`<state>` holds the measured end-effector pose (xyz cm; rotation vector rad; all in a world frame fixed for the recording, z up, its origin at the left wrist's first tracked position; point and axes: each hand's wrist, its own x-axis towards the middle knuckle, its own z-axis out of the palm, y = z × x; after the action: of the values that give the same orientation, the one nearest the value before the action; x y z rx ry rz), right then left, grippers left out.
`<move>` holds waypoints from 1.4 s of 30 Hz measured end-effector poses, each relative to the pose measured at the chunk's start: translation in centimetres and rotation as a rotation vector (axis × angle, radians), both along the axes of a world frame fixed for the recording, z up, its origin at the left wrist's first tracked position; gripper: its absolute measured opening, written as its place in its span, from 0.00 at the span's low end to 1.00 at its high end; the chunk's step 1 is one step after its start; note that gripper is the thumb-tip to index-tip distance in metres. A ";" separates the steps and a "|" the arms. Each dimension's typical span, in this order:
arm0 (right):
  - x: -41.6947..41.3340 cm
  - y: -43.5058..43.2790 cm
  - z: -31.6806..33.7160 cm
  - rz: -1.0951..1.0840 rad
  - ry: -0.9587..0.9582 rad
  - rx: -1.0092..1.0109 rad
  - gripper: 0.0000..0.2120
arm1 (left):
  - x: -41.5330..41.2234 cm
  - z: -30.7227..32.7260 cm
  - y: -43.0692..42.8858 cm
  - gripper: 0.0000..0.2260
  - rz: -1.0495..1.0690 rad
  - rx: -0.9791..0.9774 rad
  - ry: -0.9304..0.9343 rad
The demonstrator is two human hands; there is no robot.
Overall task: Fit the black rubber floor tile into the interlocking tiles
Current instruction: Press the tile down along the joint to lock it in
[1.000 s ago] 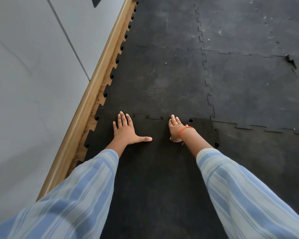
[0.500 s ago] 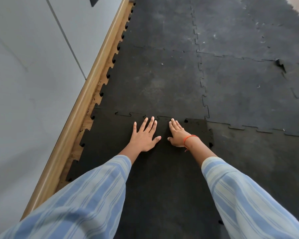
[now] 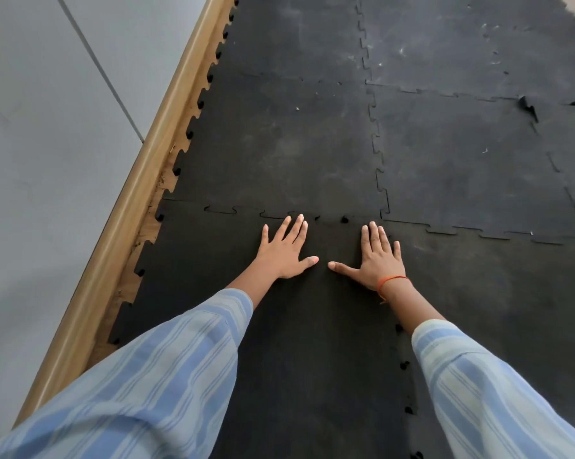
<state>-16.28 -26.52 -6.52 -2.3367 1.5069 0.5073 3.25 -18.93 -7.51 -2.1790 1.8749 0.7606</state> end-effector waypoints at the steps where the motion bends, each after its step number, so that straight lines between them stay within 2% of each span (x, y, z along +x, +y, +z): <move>1: 0.2 -0.5 0.4 0.002 0.008 0.025 0.60 | -0.1 0.1 -0.1 0.37 0.004 0.013 0.005; 5: 1.5 -2.8 1.5 0.015 0.112 0.095 0.63 | -0.4 0.2 -0.5 0.38 0.006 0.038 -0.001; 10: 0.7 -1.0 0.1 0.079 0.088 0.048 0.54 | -0.3 -0.1 -0.6 0.38 0.005 0.046 0.003; 15: 1.2 -2.4 1.4 0.053 0.115 0.189 0.54 | -0.2 0.1 -0.6 0.38 0.005 0.064 0.007; 18: 0.3 0.0 0.8 -0.025 0.016 0.080 0.51 | -0.5 0.2 -0.6 0.37 0.015 0.034 -0.005; 21: -1.7 5.2 -1.0 -0.158 -0.091 -0.125 0.47 | -1.6 -0.7 1.0 0.34 0.025 -0.086 -0.026; 23: -2.6 6.6 -1.8 -0.210 -0.107 -0.178 0.45 | -2.6 -1.9 2.7 0.33 0.029 -0.185 -0.052; 27: -2.8 5.6 -2.1 -0.194 -0.083 -0.120 0.46 | -3.3 -3.1 4.4 0.32 0.026 -0.269 -0.071; 32: -3.5 4.4 -1.2 -0.161 -0.107 -0.025 0.43 | -3.5 -2.5 4.3 0.32 0.038 -0.258 -0.061; 37: -4.7 6.8 -1.5 -0.167 -0.136 -0.094 0.41 | -4.0 -2.5 4.9 0.31 0.032 -0.259 -0.073; 42: -4.6 5.9 -1.6 -0.146 -0.131 -0.044 0.42 | -3.8 -3.1 5.2 0.31 0.019 -0.293 -0.085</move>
<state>-20.86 -20.66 -8.10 -2.2225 1.6259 0.2813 -0.60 -13.69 -10.57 -2.3579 2.0339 0.4093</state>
